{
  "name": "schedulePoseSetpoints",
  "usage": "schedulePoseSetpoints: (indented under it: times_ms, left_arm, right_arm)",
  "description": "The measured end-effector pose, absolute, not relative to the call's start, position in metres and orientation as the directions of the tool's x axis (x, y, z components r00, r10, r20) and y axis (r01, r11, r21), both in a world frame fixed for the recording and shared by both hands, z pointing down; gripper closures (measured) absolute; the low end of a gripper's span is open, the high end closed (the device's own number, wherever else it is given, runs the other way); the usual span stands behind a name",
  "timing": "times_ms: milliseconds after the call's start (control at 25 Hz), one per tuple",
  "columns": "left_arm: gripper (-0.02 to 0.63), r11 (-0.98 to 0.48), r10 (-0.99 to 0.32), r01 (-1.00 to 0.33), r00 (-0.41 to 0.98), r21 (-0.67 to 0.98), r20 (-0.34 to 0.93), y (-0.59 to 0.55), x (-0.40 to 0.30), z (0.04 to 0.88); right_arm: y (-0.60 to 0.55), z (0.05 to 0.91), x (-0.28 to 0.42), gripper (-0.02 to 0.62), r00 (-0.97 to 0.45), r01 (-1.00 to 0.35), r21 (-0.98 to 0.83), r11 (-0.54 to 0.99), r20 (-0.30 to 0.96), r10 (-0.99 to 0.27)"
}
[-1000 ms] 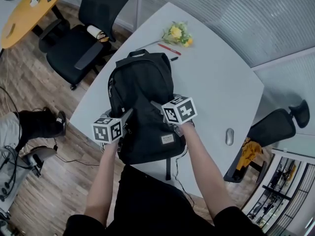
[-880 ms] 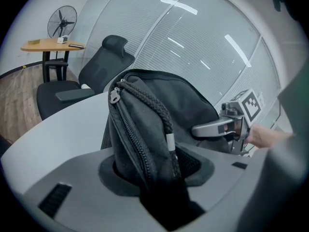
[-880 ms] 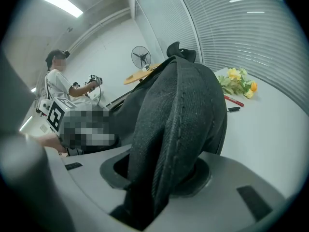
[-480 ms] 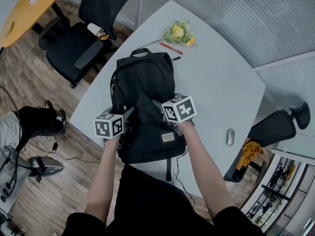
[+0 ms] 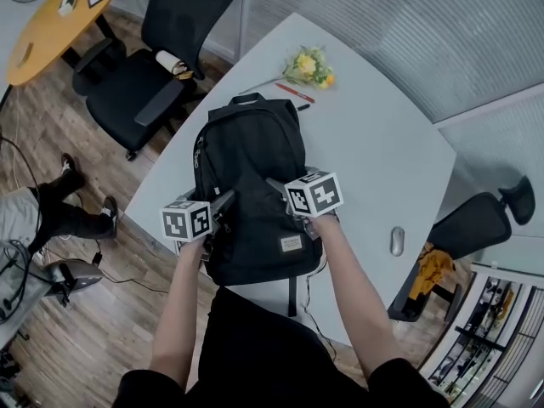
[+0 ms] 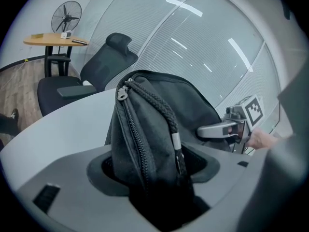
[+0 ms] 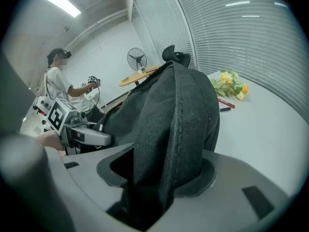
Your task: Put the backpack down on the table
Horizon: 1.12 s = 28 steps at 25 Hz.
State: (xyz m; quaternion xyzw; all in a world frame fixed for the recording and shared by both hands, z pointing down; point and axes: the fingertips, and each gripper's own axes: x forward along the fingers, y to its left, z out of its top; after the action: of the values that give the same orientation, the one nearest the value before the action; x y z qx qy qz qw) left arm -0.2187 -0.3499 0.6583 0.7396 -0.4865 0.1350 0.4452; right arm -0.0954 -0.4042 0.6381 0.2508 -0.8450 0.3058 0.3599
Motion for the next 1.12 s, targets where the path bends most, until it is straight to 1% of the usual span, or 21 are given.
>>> schedulePoseSetpoints:
  times_ms: [200,440,760,880,1000,1040,1120]
  left_arm:
    - [0.267,-0.11,-0.62,-0.818,0.501,0.565,0.604,-0.348,-0.227,0.65]
    - [0.247,-0.104,-0.644,-0.825,0.481,0.555,0.594,-0.338,-0.236,0.64]
    - [0.245,-0.108,-0.655,-0.842,0.46,0.529,0.599,-0.32,-0.239,0.627]
    - [0.245,-0.119,-0.66,-0.853,0.45,0.508,0.602,-0.314,-0.24,0.62]
    - [0.245,-0.133,-0.661,-0.865,0.441,0.483,0.607,-0.311,-0.24,0.614]
    - [0.245,-0.138,-0.661,-0.868,0.439,0.477,0.608,-0.309,-0.239,0.612]
    - [0.245,-0.144,-0.664,-0.869,0.44,0.473,0.604,-0.305,-0.238,0.609]
  right_arm:
    - [-0.405,0.63,-0.092,0.322,-0.601,-0.655,-0.312,0.688,0.767,-0.225]
    - [-0.406,0.623,-0.089,0.267,-0.572,-0.668,-0.274,0.692,0.784,-0.242]
    - [-0.409,0.619,-0.082,0.21,-0.565,-0.684,-0.274,0.676,0.786,-0.253]
    - [-0.409,0.618,-0.082,0.184,-0.571,-0.669,-0.266,0.694,0.782,-0.251]
    - [-0.41,0.623,-0.079,0.164,-0.53,-0.645,-0.181,0.742,0.805,-0.265]
    - [-0.409,0.625,-0.078,0.148,-0.517,-0.635,-0.152,0.757,0.812,-0.27]
    - [-0.409,0.626,-0.076,0.129,-0.518,-0.625,-0.139,0.769,0.81,-0.275]
